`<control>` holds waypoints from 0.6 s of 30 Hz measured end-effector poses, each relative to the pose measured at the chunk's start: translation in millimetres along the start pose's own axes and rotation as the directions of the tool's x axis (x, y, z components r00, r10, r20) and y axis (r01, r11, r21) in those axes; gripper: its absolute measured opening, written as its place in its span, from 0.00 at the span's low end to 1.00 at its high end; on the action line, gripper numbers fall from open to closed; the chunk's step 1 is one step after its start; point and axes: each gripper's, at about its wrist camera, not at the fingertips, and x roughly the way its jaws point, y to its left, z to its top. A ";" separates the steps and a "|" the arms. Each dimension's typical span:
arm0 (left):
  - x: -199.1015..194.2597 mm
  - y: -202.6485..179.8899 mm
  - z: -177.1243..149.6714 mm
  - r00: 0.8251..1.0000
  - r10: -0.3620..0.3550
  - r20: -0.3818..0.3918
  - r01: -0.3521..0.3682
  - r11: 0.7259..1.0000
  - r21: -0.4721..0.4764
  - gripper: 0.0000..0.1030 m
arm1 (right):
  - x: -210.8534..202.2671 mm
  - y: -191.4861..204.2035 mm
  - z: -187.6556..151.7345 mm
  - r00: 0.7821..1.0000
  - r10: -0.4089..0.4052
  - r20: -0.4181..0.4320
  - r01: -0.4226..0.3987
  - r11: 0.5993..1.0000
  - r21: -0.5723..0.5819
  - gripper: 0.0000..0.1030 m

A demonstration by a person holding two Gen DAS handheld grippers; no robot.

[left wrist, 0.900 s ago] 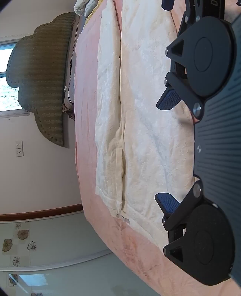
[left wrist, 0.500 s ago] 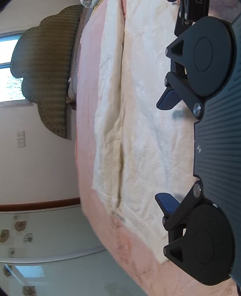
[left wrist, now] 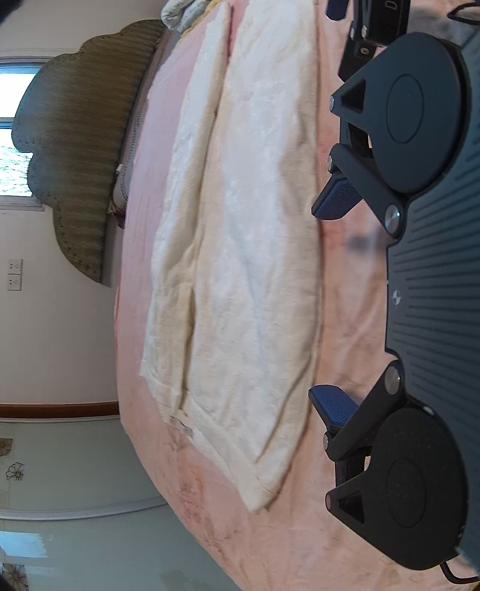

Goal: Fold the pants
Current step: 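Move both tools over the cream pants lying on the bed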

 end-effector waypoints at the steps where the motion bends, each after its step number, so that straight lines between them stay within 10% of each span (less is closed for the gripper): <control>1: -0.4 -0.3 -1.8 1.000 0.006 -0.008 -0.006 1.000 0.005 0.95 | -1.8 1.3 -1.8 1.000 -0.003 0.001 0.003 1.000 -0.009 1.00; 18: 0.2 -4.5 -4.2 0.999 0.030 -0.017 -0.030 0.999 0.025 0.95 | -6.6 9.2 -8.6 1.000 -0.002 0.002 0.002 1.000 -0.031 1.00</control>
